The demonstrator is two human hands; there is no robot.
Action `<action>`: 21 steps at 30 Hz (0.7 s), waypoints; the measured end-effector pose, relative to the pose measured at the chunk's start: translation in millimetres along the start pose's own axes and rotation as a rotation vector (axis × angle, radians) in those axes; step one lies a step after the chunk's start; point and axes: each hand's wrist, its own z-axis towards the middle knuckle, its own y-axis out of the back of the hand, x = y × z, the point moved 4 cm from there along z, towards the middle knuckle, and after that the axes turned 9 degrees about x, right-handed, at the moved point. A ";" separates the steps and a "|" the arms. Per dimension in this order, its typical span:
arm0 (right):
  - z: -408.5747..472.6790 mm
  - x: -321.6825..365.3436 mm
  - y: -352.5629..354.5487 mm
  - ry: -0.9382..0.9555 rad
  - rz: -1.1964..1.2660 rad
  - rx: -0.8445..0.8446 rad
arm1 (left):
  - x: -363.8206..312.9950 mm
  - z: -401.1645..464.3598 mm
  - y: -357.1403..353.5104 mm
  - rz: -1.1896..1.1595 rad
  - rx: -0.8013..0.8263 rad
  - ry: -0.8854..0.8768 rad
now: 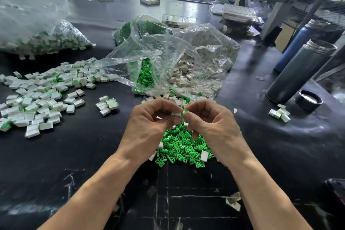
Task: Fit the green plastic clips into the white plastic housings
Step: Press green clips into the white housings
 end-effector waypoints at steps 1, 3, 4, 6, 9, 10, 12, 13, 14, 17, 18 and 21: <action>0.1 -0.3 0.1 0.006 -0.008 -0.002 | -0.4 0.5 0.0 -0.013 0.006 -0.001; 0.5 -1.4 -1.3 0.034 -0.031 -0.023 | -0.6 1.9 1.0 -0.044 0.014 0.001; 0.6 -2.0 -2.6 0.051 -0.044 -0.036 | -0.5 2.4 2.1 -0.055 0.010 0.000; 0.5 -3.0 -5.4 0.072 -0.061 -0.054 | -0.7 2.6 4.2 -0.063 -0.004 -0.004; -0.1 -2.5 -7.1 0.083 -0.043 -0.059 | -1.3 1.7 5.0 -0.030 -0.012 -0.003; -0.2 -2.3 -7.2 0.080 -0.025 -0.064 | -1.4 1.6 5.0 -0.011 -0.012 -0.002; 0.2 -2.4 -7.4 0.066 0.010 -0.066 | -1.3 1.9 4.9 0.009 -0.009 -0.002; 0.1 -2.6 -7.7 0.059 0.029 -0.066 | -1.4 1.9 5.1 0.008 -0.008 -0.002; 0.1 -3.0 -8.5 0.052 0.048 -0.070 | -1.5 1.9 5.0 0.003 -0.007 -0.001; -0.8 -5.2 -11.7 0.028 0.101 -0.085 | -0.2 1.7 4.7 -0.016 -0.013 0.016; -1.1 -6.0 -13.7 0.021 0.116 -0.091 | 0.4 1.6 4.3 -0.020 -0.024 0.026; -1.8 -7.0 -16.4 0.023 0.126 -0.121 | 2.0 1.0 2.0 -0.068 -0.067 0.056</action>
